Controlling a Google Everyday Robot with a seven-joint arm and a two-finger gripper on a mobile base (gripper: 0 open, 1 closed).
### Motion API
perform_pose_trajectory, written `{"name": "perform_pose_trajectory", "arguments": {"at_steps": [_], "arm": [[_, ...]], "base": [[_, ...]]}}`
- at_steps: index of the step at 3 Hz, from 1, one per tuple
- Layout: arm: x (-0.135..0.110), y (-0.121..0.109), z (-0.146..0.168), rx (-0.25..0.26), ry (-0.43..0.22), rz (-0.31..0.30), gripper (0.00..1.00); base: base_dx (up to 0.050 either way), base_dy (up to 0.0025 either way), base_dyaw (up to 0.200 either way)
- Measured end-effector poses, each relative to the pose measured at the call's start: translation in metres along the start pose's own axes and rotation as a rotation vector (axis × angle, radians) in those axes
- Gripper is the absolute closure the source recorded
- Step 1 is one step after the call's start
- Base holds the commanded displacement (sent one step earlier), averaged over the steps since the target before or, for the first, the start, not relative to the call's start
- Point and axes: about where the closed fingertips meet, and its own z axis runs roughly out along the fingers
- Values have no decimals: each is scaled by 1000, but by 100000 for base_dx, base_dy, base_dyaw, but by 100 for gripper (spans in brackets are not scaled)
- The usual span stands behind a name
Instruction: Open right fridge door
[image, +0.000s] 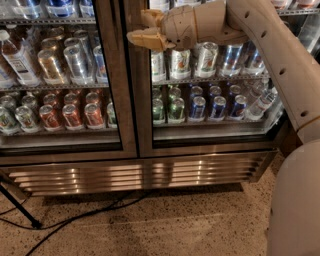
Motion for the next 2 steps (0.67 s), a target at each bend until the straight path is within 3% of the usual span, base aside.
{"name": "perform_pose_trajectory", "arguments": {"at_steps": [2], "arm": [[1,-13,-7,0,0,0,100]], "base": [[0,0,0]]}}
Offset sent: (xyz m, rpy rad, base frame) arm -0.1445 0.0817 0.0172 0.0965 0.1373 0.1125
